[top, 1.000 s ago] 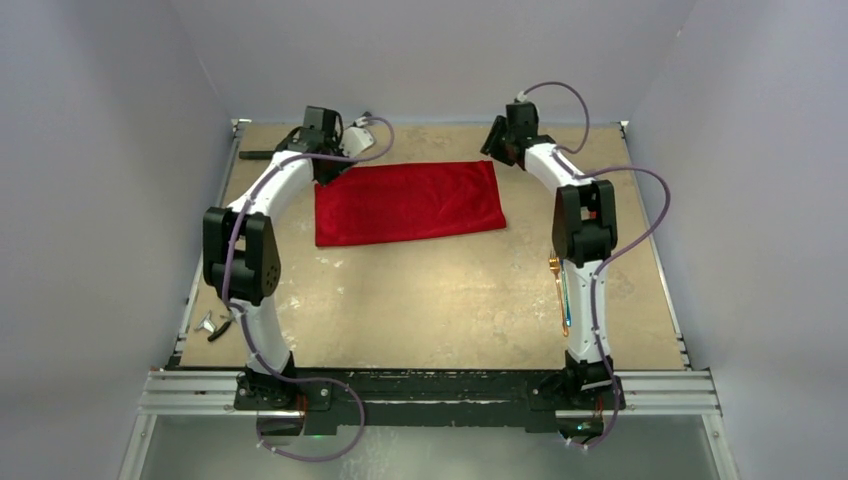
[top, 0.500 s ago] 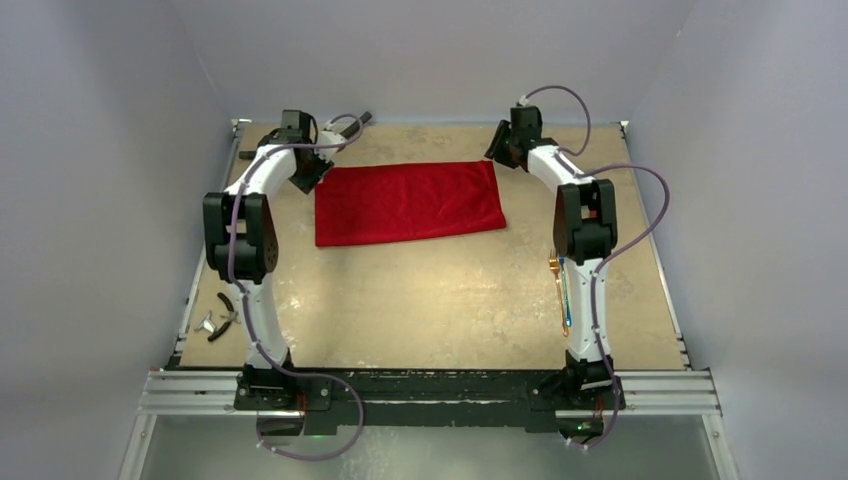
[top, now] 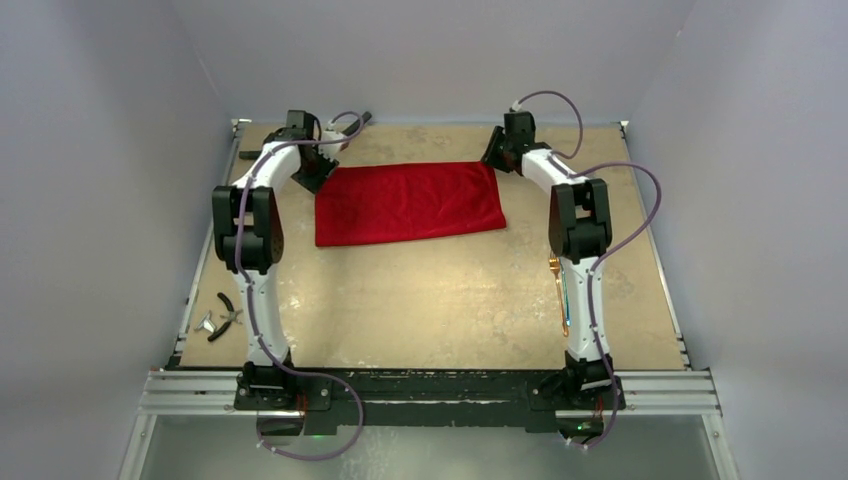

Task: Fold the napkin into a case and place the utensils inside
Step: Smooth out the rectangle-folded napkin at the center of the board.

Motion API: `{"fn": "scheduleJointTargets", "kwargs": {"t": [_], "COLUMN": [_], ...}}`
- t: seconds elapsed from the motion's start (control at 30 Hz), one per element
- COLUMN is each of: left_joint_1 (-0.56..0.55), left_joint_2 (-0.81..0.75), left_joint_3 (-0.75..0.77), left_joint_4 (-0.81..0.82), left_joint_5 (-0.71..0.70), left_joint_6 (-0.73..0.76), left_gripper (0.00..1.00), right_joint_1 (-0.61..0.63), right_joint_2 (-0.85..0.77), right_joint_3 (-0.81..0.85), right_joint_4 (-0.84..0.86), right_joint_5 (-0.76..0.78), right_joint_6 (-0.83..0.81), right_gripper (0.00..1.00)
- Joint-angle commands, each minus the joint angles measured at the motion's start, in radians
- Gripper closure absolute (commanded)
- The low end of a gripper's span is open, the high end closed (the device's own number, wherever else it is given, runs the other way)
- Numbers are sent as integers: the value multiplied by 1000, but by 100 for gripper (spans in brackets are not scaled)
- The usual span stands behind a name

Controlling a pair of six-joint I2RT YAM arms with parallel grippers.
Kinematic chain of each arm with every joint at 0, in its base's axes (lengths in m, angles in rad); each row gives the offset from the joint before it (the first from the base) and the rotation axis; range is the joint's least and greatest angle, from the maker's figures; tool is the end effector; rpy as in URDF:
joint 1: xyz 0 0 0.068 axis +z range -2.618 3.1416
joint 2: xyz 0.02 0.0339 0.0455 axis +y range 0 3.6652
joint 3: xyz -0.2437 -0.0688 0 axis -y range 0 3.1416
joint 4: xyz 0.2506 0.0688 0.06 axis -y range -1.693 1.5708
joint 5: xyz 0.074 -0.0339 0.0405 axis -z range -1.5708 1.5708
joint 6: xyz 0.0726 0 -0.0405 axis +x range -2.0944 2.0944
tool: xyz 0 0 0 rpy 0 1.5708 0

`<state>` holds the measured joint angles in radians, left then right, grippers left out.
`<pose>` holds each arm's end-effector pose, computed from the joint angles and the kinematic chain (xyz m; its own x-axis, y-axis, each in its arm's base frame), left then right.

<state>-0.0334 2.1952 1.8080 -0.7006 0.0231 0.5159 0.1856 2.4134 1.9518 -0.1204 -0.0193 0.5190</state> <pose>0.4849 -0.0179 0.1423 -0.7482 0.5185 -0.4141 0.4750 0.8542 0.2113 0.5653 0.1076 0.1372 -0.5685 0.3978 -0.7201 0.0940 0.9010 0.4236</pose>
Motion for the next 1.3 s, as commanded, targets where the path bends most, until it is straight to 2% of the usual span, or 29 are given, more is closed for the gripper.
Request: {"fn": "scheduleJointTargets", "kwargs": {"t": [0.0, 0.13, 0.33, 0.4, 0.47, 0.63, 1.0, 1.27], "left_joint_1": [-1, -6, -17, -22, -27, -38, -47, -46], "left_joint_2": [28, 44, 60, 64, 64, 63, 52, 62], "left_joint_3": [46, 47, 49, 47, 44, 41, 44, 39], "left_joint_4": [-13, -9, -4, -4, 0, 13, 32, 36], "left_joint_5": [19, 13, 3, 3, -2, -21, -70, -77], "left_joint_6": [-34, -37, -41, -43, -43, -42, -72, -72], "left_gripper": [59, 62, 78, 80, 82, 87, 93, 100], "right_joint_1": [16, 21, 21, 22, 22, 22, 39, 43], "right_joint_2": [24, 34, 14, -8, -32, -80, -70, -71], "right_joint_3": [33, 38, 32, 21, 12, -14, -48, -48], "right_joint_4": [2, 0, 2, 4, 6, 26, 40, 38], "right_joint_5": [-13, -14, -11, -8, 3, 17, 7, 15], "right_joint_6": [-16, -17, -18, -18, -22, -31, -34, -36], "right_gripper": [60, 63, 70, 64, 51, 48, 56, 70]}}
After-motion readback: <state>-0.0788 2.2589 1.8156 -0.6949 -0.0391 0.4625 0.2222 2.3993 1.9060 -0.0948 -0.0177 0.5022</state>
